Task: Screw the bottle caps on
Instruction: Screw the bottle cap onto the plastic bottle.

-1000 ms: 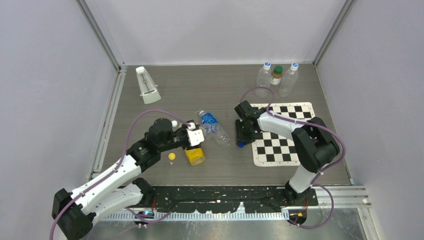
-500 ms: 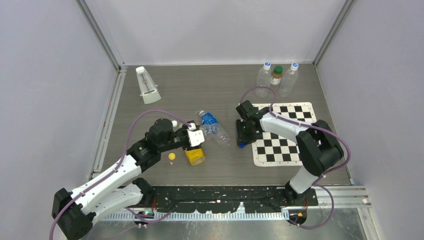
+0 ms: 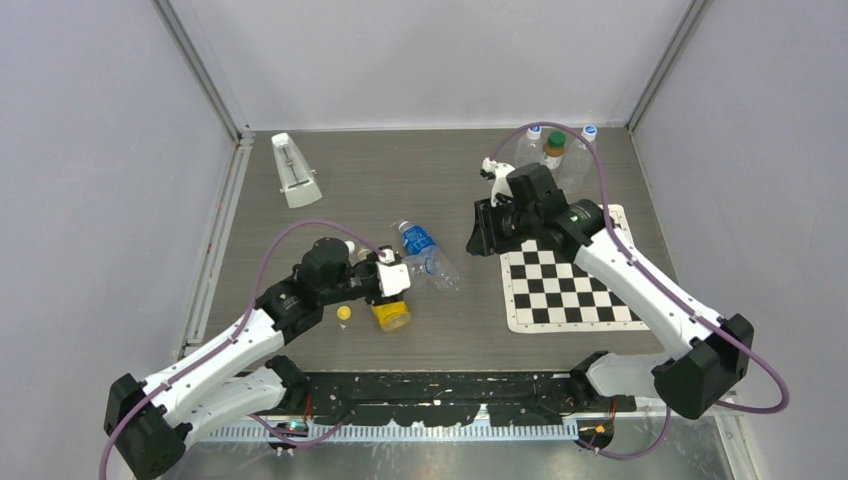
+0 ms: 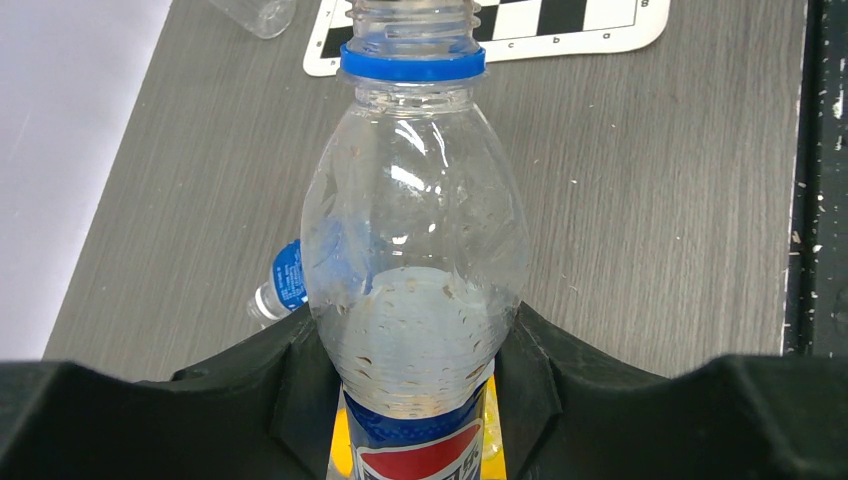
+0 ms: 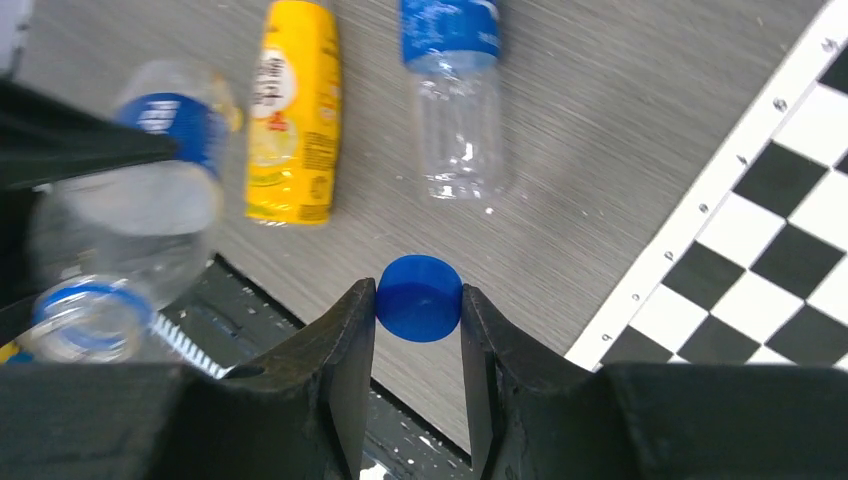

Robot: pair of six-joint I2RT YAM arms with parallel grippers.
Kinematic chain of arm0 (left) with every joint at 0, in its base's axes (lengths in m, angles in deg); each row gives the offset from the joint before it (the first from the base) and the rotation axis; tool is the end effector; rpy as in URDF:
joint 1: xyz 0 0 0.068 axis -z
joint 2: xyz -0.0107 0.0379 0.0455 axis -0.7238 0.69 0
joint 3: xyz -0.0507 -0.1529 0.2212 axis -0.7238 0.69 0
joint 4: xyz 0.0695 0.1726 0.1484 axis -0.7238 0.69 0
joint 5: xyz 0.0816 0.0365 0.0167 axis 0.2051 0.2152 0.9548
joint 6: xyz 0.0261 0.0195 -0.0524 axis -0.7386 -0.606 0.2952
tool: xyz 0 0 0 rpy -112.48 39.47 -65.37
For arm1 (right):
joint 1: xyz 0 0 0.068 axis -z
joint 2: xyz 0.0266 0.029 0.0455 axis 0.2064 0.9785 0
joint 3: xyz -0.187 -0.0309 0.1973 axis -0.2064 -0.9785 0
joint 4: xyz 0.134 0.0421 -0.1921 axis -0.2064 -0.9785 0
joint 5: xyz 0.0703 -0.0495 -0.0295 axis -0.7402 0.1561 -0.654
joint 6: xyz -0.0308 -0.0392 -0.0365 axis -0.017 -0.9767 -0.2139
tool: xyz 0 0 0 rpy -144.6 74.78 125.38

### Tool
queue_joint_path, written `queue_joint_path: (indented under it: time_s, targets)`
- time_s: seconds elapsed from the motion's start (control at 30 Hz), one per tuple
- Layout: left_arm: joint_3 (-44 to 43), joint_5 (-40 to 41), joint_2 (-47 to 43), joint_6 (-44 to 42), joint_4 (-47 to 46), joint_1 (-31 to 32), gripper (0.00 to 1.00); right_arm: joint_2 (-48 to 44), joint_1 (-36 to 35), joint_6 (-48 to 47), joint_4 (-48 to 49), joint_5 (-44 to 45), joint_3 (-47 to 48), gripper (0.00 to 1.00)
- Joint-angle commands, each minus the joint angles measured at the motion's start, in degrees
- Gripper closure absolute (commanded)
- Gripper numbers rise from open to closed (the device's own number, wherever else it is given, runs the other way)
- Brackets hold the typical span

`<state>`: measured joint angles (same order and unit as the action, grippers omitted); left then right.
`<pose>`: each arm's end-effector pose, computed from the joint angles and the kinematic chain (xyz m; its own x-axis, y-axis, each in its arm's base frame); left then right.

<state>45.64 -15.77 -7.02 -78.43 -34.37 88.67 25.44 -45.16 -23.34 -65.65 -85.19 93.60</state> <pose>0.1249 -0.1377 0.2803 0.2419 0.4459 -0.8618 0.8934 0.2442 0.3771 0.2050 0.1456 0.3227 -0.7618 -0.1831 -0.6214 -0.4642 0.8234 0.3265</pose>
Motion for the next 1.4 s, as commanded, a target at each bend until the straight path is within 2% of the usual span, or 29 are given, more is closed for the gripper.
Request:
queue_joint_path:
  time_s: [0.0,0.43,0.57,0.93,1.37]
  targets:
    - [-1.85,-2.68,0.33,-0.83,0.47,0.37,0.63,-2.85,0.03,-6.97,-2.99,-8.9,3.91,0.81]
    - [-2.6,-4.54,1.2,-0.62,1.81,0.85,0.65,-8.19,-0.03,-13.11,2.21,-31.45,2.35,0.83]
    - [-2.73,-5.35,1.23,-0.12,1.89,1.0,0.65,-8.25,-0.04,-15.09,3.73,-34.94,0.5,0.83]
    - [-3.17,-6.94,1.48,1.41,1.56,1.38,0.66,-5.38,-0.2,-17.31,4.89,-38.7,-0.02,0.83]
    - [-4.34,-7.06,2.24,3.41,2.26,1.55,0.71,-4.9,-1.36,-15.83,8.94,-37.2,-2.28,0.83]
